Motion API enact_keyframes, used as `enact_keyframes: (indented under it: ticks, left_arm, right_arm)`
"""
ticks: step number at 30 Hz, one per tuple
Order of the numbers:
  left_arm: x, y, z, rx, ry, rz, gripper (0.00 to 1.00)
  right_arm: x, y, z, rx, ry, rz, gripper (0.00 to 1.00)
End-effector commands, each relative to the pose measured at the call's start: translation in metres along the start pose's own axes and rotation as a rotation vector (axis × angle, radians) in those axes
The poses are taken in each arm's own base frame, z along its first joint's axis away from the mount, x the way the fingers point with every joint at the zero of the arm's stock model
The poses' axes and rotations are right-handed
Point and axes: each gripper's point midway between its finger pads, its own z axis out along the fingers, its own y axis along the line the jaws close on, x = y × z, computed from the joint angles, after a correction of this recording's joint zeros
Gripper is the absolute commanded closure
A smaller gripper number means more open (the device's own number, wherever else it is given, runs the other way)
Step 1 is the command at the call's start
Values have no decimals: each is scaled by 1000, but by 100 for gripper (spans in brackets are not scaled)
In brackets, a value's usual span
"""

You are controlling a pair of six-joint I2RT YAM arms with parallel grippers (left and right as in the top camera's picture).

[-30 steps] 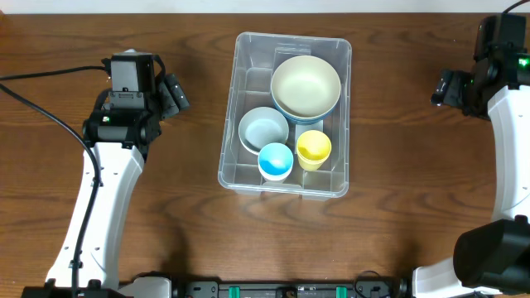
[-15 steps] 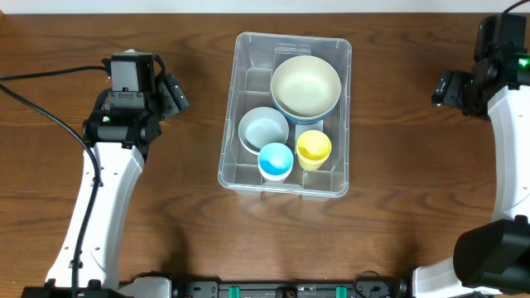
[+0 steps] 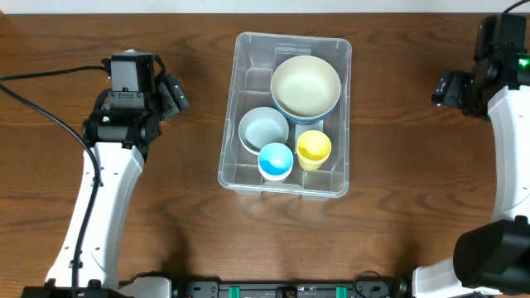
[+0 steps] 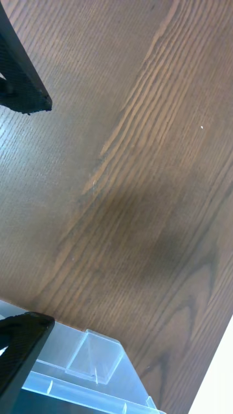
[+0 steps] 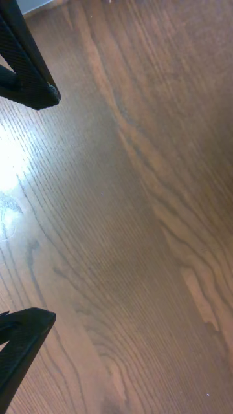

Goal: Pack container

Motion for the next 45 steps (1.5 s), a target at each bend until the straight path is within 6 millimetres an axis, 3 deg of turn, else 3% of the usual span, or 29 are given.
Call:
enact_keyframes:
  ticks: [1, 7, 11, 18, 23, 28, 33, 37, 41, 45]
  left_arm:
    - [-4, 3, -1, -16, -12, -12, 2]
    - [-4, 3, -1, -16, -12, -12, 2]
    - [-4, 3, -1, -16, -12, -12, 2]
    - [-4, 3, -1, -16, -12, -12, 2]
    - [-4, 4, -1, -16, -12, -12, 2]
    - [-4, 3, -1, -16, -12, -12, 2]
    - [-4, 3, -1, -16, -12, -12, 2]
    - [-4, 3, -1, -16, -12, -12, 2]
    - [-4, 3, -1, -16, -12, -12, 2]
    - [-4, 3, -1, -16, -12, -12, 2]
  right_arm:
    - [-7, -2, -44, -36, -115, 28, 1]
    - [0, -10, -131, -120, -336, 45, 1]
    - [20, -16, -197, -208, -507, 44, 1]
    - [85, -53, -304, -398, -823, 63, 1]
    - [133, -91, -341, -474, -988, 109, 1]
    - [175, -115, -345, -509, -1074, 148, 1]
    - [197, -118, -321, -520, -1097, 175, 1]
    - [176, -105, -300, -487, -1183, 176, 1]
    - [147, -66, -279, -526, -1320, 102, 1]
    - [135, -26, -253, -622, -1464, 37, 1]
